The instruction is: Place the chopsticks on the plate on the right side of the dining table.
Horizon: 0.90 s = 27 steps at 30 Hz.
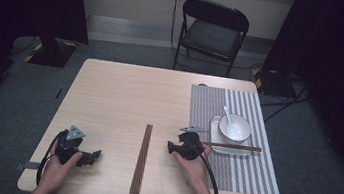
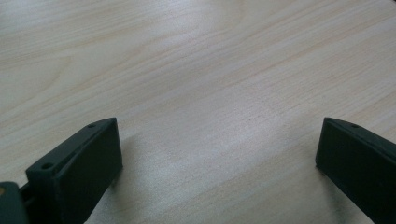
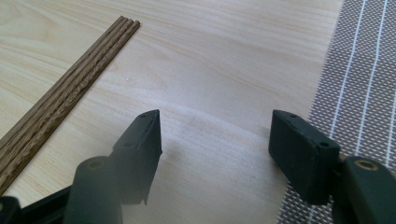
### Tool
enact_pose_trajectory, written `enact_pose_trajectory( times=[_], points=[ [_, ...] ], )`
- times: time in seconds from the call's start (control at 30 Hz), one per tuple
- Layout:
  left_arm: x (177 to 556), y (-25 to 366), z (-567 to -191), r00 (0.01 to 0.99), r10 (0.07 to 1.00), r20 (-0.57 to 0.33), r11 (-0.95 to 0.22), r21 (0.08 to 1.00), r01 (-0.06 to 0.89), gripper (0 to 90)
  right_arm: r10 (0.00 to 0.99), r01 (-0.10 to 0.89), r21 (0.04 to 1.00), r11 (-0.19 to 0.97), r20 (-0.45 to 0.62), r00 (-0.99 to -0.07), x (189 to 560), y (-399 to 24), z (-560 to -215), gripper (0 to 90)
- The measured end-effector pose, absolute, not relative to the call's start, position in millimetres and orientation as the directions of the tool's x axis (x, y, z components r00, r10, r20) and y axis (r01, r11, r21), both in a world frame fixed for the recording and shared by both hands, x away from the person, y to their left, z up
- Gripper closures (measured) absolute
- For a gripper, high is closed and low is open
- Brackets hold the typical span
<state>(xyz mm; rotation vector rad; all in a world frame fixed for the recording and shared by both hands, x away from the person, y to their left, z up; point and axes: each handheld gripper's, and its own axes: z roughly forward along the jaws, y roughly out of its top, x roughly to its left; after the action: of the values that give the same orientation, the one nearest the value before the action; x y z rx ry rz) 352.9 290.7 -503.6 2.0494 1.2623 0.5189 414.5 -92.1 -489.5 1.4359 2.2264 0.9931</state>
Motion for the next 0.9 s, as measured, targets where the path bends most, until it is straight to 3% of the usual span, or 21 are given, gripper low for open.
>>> enact_pose_trajectory(
  times=[0.9],
  points=[
    [352.8, 290.6, -503.6, 0.453, 0.892, -0.011, -0.309, 0.715, 0.627, 0.0, 0.903, 0.673, 0.701, 0.236, 0.099, -0.419, 417.1, -96.2, -489.6, 34.6]
  ],
)
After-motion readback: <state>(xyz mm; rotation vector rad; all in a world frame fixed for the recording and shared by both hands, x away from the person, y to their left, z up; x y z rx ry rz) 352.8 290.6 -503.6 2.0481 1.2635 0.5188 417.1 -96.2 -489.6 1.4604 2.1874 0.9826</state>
